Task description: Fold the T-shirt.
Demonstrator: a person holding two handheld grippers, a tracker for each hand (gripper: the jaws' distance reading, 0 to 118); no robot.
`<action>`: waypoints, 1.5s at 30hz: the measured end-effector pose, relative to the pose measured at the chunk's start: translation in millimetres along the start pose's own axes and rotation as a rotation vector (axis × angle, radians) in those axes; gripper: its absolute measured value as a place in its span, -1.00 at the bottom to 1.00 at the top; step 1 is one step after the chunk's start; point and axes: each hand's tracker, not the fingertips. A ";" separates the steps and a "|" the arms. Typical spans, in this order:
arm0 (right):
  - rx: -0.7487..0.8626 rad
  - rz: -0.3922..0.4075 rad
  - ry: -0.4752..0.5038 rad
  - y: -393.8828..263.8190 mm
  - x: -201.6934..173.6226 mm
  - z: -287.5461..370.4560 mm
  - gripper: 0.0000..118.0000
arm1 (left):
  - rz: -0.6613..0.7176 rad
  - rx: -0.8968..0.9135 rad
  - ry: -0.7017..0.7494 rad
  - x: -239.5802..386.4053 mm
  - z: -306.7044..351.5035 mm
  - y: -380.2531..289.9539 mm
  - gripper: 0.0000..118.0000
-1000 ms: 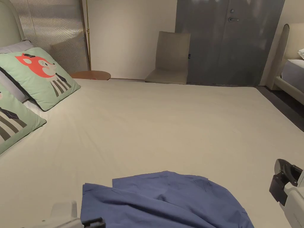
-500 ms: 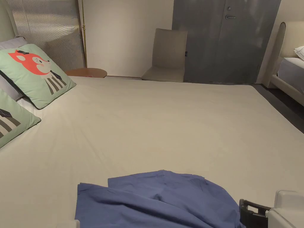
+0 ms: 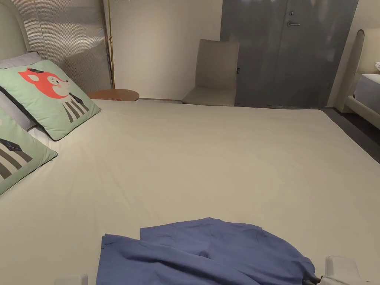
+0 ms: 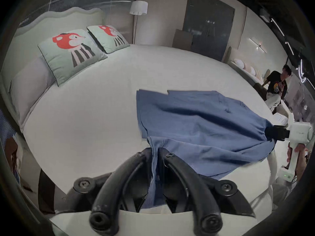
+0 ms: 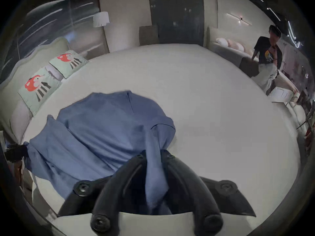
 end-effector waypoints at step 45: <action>0.517 -0.117 -0.024 274.2 3.8 61.5 -0.81 | 0.035 0.564 -0.126 90.1 -11.7 331.0 -0.95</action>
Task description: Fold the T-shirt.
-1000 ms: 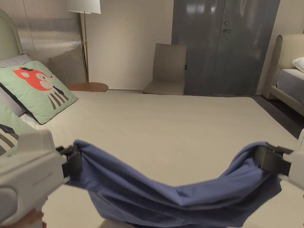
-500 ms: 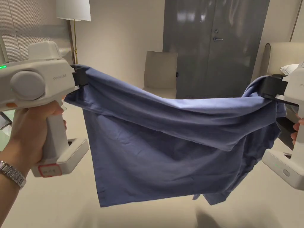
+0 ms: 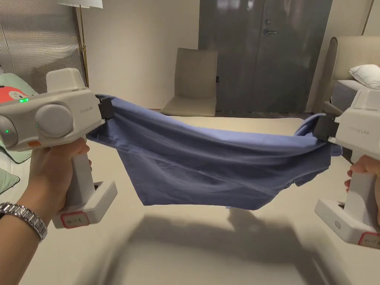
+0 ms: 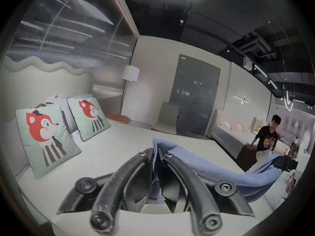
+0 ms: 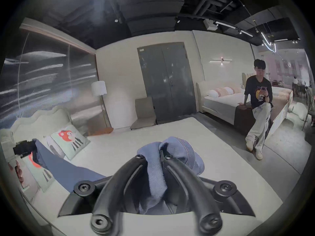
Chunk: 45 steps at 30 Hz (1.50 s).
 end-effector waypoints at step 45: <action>-0.164 0.080 -0.159 -210.0 29.8 189.0 0.89 | 0.005 -0.295 0.065 -65.2 205.6 -208.7 0.82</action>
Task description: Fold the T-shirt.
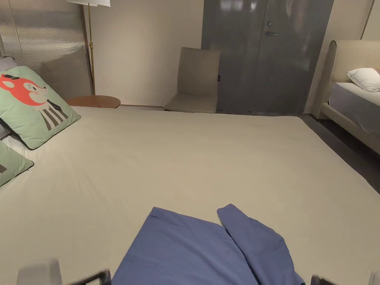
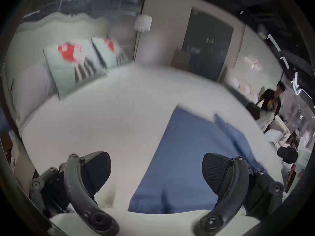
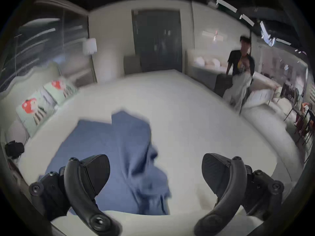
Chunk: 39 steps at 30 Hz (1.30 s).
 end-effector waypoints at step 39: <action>0.117 0.092 -0.090 30.9 -19.5 -113.5 -1.00 | -0.224 -0.422 -0.074 96.2 -363.1 55.1 0.65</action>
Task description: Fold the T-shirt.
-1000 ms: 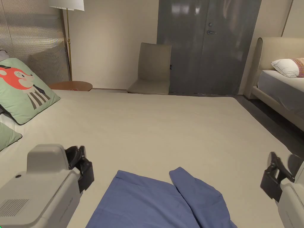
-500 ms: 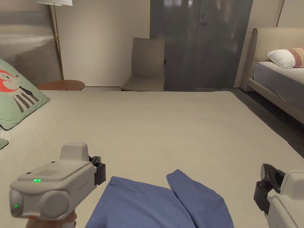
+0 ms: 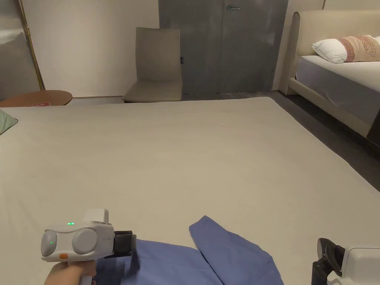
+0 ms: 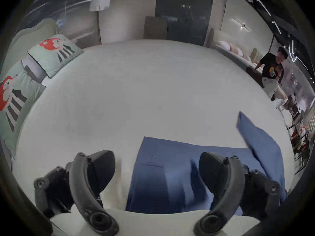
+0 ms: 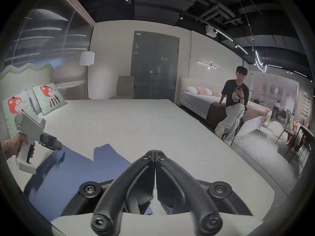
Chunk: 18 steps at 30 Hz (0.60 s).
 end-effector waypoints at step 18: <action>-0.533 -0.077 0.138 -42.5 -3.8 -145.5 0.46 | -0.040 0.048 0.031 8.8 9.2 -20.4 -0.99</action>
